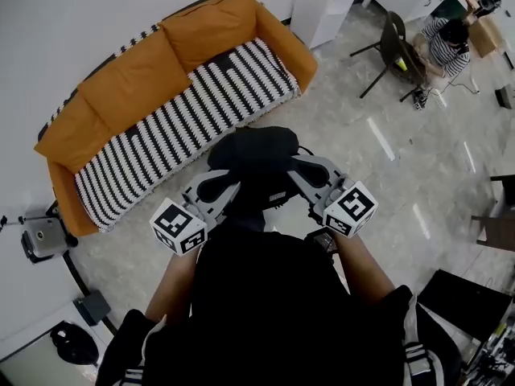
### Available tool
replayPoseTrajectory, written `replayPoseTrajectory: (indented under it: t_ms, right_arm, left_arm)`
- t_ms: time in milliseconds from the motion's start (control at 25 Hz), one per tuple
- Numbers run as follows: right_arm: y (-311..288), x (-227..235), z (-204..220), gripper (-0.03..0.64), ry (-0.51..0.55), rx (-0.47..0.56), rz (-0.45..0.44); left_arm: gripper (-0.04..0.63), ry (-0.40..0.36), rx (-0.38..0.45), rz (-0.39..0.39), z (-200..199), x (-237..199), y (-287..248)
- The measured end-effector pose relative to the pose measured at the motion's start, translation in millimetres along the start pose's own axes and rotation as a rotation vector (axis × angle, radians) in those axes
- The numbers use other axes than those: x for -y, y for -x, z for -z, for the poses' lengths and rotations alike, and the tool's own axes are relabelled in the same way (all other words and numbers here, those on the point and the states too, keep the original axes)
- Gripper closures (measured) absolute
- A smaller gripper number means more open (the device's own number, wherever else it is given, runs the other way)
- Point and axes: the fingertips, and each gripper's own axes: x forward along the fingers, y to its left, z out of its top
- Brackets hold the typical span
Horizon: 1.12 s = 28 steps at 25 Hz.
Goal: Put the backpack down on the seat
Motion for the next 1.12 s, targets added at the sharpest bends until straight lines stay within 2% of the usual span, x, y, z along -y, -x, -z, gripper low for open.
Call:
replayPoseTrajectory:
  t_ms: [360, 560, 760, 1120]
  right_arm:
    - [-16, 85, -25, 0.574, 0.015, 0.014, 0.065]
    - [-19, 124, -30, 0.574, 0.019, 0.006, 0.059]
    - [-22, 169, -34, 0.574, 0.001, 0.006, -0.001]
    - [-27, 239, -46, 0.574, 0.002, -0.037, -0.184]
  left_arm:
    - [0.566, -0.022, -0.005, 0.077, -35, -49, -71]
    - [0.566, -0.017, -0.015, 0.078, -46, -70, -107]
    - [0.566, -0.019, -0.027, 0.033, -56, -87, -144]
    - [0.566, 0.039, -0.001, -0.143, -70, -102, -201]
